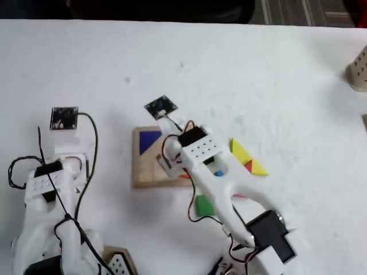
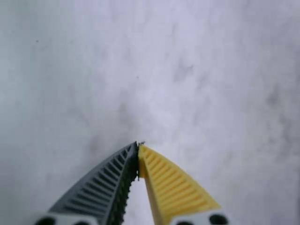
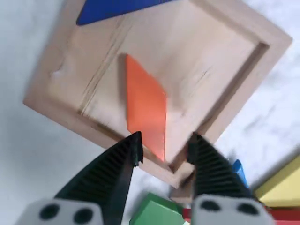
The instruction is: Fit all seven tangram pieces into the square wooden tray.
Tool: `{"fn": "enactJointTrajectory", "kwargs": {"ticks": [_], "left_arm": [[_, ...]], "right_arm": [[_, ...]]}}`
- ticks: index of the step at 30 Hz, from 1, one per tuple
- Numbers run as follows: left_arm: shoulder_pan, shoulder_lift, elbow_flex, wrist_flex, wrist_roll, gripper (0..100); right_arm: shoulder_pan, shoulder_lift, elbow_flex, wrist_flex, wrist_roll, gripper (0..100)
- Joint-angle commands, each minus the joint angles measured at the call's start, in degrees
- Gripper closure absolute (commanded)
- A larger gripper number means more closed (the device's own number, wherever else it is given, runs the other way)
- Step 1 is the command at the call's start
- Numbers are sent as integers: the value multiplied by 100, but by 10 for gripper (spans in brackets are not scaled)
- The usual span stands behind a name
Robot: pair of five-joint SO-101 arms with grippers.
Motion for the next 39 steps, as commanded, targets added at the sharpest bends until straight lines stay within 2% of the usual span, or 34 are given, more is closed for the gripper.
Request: {"fn": "enactJointTrajectory", "kwargs": {"ticks": [1,14,19,24,29,39], "left_arm": [[48,-180,-44,-114,-35,980],[40,-163,-35,-123,-35,980],[40,-163,-35,-132,-35,980],[40,-154,-35,-132,-35,980],[40,-154,-35,-123,-35,980],[40,-154,-35,-114,-35,980]], "right_arm": [[-40,-75,-229,163,62,971],[-356,-84,352,-4,70,981],[-259,119,360,-347,70,981],[127,558,202,-796,70,981],[409,734,-105,-796,114,981],[444,488,-79,-796,79,981]]}}
